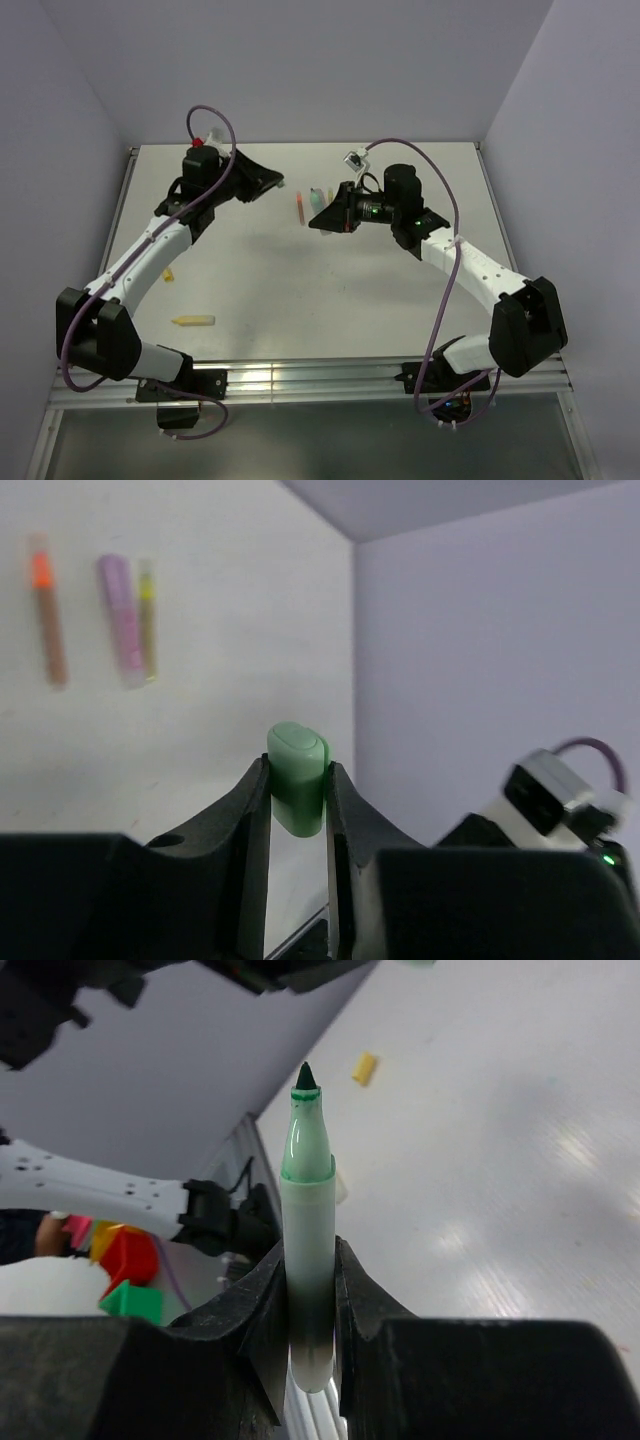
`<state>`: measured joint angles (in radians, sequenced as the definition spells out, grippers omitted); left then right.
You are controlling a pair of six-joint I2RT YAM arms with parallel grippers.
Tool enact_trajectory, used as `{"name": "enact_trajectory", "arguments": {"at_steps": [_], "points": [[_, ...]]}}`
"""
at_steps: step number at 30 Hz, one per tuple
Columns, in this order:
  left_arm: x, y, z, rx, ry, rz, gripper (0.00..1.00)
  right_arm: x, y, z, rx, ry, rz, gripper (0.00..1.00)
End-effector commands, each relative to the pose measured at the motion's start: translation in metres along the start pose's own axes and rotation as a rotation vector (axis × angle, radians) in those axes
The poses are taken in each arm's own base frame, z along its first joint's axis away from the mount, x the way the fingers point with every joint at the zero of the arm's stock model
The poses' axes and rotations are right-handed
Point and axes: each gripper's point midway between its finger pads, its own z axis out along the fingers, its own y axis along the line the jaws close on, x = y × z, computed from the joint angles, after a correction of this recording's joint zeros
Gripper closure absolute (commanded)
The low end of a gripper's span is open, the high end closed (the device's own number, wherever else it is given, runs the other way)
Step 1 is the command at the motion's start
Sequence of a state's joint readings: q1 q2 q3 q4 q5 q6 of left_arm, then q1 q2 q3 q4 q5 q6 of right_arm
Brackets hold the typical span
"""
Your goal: Insert the pens into the pen caps
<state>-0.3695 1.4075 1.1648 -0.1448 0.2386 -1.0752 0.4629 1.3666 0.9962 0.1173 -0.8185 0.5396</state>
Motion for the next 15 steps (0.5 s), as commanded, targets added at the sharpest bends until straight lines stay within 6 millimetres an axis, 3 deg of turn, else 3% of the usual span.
{"name": "enact_trajectory", "arguments": {"at_steps": [1,2,5,9,15], "points": [[-0.008,-0.084,-0.030,0.427,0.064,0.122,1.00,-0.018,0.057,-0.008,-0.227,-0.058,-0.079,1.00],[-0.019,-0.101,-0.037,0.518,0.038,0.134,1.00,-0.022,0.070,-0.008,-0.272,-0.070,-0.085,1.00],[-0.021,-0.126,-0.054,0.643,0.054,0.181,1.00,-0.029,0.095,-0.009,-0.349,-0.102,-0.119,1.00],[-0.018,-0.158,-0.083,0.854,0.054,0.237,1.00,-0.037,0.111,-0.010,-0.398,-0.134,-0.107,1.00],[-0.009,-0.169,-0.106,1.044,0.106,0.197,1.00,-0.051,0.137,-0.013,-0.514,-0.153,-0.111,1.00]]}}
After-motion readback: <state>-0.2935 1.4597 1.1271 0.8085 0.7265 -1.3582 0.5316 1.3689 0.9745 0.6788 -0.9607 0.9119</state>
